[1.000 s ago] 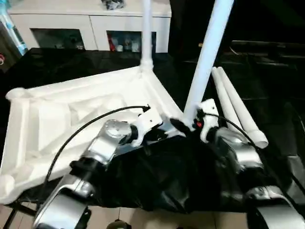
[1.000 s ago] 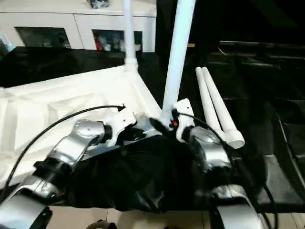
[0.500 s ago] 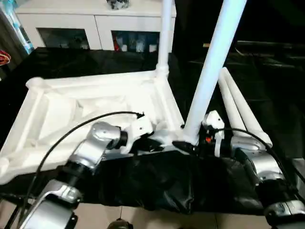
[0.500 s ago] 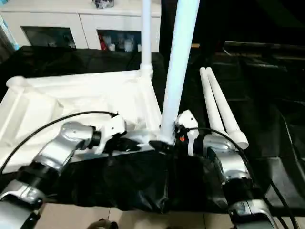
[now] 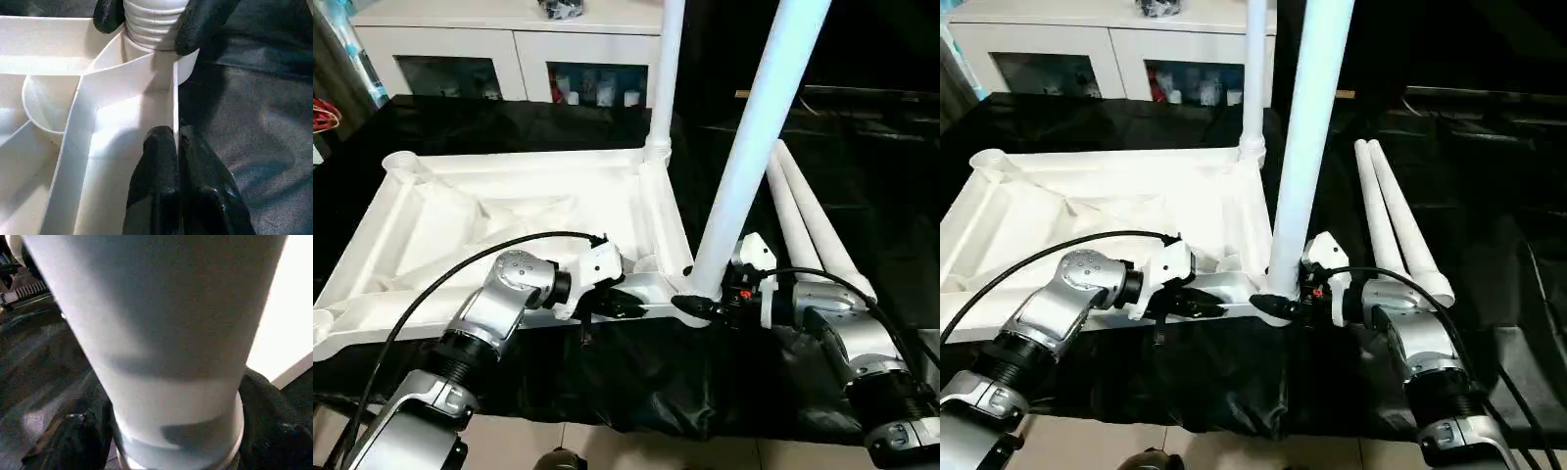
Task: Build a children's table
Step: Rotate leg to tighten
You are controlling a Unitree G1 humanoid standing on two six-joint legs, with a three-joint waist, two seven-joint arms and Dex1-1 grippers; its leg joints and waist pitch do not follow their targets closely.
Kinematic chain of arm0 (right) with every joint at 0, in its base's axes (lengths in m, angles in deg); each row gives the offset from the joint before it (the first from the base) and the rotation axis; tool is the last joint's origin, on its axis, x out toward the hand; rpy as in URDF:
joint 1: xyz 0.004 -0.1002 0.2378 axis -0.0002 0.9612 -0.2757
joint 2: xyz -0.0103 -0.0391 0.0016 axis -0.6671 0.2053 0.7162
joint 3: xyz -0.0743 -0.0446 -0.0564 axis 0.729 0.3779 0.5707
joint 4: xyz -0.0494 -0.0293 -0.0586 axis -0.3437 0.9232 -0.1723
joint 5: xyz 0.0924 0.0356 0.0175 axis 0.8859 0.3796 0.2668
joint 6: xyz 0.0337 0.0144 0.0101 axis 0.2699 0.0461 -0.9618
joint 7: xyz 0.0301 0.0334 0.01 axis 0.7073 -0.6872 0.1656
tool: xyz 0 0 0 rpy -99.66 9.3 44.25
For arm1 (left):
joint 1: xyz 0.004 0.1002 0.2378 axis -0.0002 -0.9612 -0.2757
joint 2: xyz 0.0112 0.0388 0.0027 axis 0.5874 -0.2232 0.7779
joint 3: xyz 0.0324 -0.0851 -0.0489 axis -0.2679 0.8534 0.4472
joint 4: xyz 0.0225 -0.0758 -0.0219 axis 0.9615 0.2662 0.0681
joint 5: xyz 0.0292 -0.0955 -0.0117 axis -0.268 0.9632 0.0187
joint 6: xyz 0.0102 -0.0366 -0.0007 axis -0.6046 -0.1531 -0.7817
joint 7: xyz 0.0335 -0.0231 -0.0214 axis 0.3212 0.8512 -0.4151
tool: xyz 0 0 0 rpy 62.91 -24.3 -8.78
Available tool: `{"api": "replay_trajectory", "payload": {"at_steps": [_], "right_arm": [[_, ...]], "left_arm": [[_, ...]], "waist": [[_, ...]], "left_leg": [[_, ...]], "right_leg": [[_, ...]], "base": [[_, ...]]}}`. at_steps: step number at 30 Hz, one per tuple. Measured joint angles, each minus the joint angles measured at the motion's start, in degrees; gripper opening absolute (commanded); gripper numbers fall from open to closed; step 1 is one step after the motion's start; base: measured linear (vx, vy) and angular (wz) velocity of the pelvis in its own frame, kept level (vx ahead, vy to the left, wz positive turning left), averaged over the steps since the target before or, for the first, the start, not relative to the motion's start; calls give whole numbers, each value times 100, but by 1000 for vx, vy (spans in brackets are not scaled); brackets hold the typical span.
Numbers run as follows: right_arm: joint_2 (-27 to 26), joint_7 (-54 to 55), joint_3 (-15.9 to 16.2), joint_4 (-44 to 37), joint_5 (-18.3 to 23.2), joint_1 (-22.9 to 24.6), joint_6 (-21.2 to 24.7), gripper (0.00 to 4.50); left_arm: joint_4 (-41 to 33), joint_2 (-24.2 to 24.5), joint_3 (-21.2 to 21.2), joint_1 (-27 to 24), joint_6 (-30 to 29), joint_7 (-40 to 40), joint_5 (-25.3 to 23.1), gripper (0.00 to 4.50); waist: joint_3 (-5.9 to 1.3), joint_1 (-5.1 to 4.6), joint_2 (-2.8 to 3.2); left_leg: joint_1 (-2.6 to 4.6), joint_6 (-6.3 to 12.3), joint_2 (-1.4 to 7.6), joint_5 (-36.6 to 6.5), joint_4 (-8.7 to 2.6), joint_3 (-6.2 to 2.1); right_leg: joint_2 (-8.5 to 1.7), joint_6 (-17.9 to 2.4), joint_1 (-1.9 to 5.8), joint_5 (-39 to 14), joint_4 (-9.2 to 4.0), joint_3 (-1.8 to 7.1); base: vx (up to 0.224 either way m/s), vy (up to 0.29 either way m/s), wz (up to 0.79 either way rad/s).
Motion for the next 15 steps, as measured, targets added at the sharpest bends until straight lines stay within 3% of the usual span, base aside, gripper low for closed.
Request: {"api": "replay_trajectory", "payload": {"at_steps": [7, 15], "right_arm": [[-771, 1942, -512, 900, -184, -557, -19, 279], [-1288, 3600, -814, 1769, -406, -1146, -342, 279]], "left_arm": [[372, -531, 175, 250, -357, -1264, -279, 0], [818, -1079, 249, 592, -636, -2352, -461, 0]], "waist": [[-3, -129, -5], [-5, -147, -2]], "left_leg": [[12, -1, 0, 0, 10, 0], [10, -1, -1, 1, 6, 0]], "right_leg": [[0, -5, 4, 4, 8, 2], [0, -12, 5, 11, 7, 2]], "base": [[0, 0, 0], [0, 0, 0]]}}
